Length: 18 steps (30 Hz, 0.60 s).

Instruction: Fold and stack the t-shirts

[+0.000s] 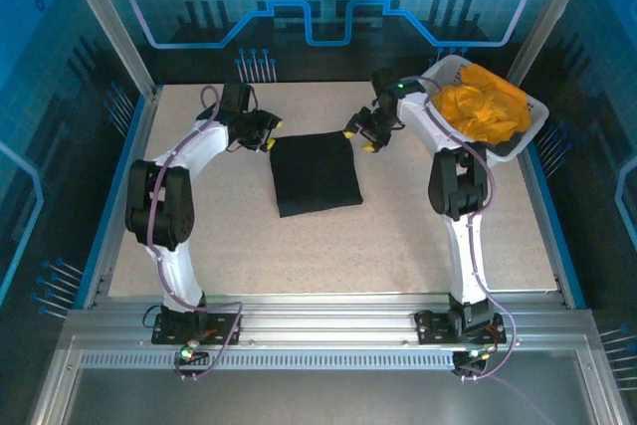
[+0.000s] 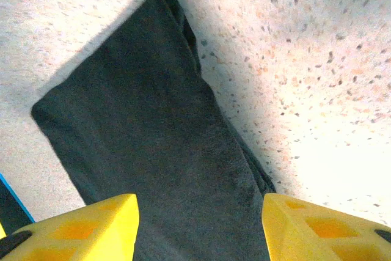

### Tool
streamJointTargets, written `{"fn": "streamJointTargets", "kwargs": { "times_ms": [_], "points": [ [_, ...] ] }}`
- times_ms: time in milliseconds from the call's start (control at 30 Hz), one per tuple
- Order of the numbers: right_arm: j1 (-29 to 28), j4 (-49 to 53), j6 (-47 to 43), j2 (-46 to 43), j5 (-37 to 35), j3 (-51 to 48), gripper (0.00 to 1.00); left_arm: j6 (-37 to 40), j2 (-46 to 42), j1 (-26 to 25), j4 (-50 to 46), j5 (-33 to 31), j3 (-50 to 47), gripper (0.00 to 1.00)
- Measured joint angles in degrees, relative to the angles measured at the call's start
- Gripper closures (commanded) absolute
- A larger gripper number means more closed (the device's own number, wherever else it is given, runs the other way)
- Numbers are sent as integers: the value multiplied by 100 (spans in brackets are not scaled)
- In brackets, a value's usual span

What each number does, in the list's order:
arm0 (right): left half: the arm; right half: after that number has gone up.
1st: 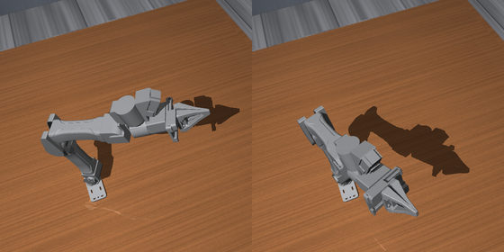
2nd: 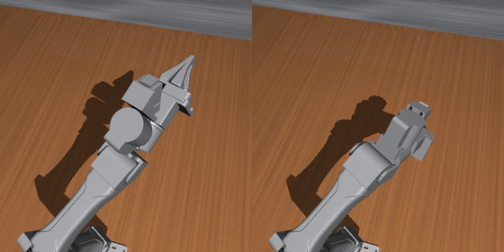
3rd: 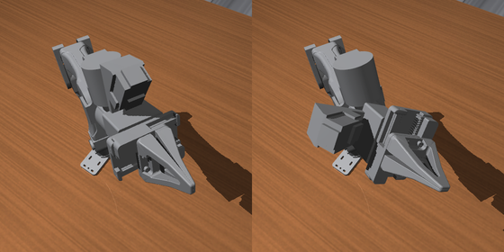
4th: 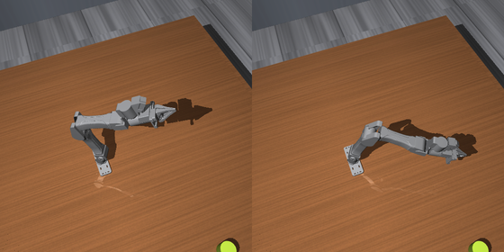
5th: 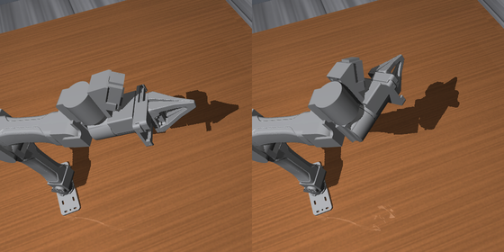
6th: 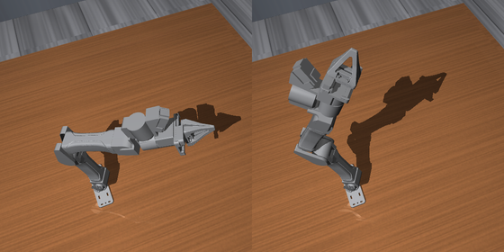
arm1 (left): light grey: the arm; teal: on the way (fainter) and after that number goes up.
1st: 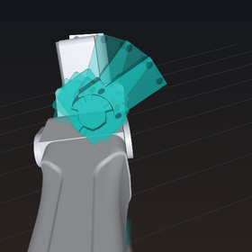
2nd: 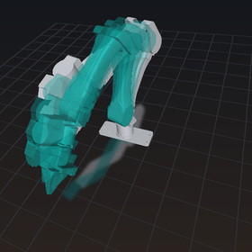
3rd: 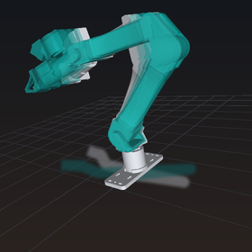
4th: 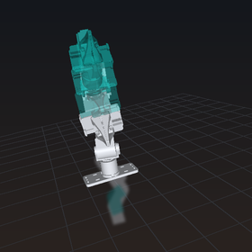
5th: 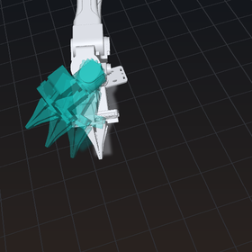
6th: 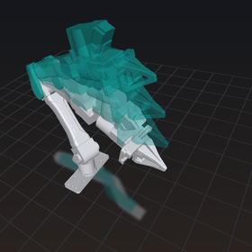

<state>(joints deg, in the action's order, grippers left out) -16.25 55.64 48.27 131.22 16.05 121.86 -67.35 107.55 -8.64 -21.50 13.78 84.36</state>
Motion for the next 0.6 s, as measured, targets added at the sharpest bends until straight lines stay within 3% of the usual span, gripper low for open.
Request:
{"fn": "streamJointTargets", "kwargs": {
  "times_ms": [133,300,433,600],
  "points": [
    [37,-459,-254,-1204,-87,-1060,42,-295,-1469,-411,-4,-188,-1084,40],
    [35,-1814,-243,-4030,122,-3971,37,-1696,-3069,-2258,656,-723,-2667,27],
    [20,-2767,-24,-5410,402,-5648,33,-3010,-2767,-3327,1451,-1641,-3547,21],
    [20,-3123,127,-5834,691,-6631,33,-4019,-1530,-3654,2745,-2859,-3668,17]
  ]
}}
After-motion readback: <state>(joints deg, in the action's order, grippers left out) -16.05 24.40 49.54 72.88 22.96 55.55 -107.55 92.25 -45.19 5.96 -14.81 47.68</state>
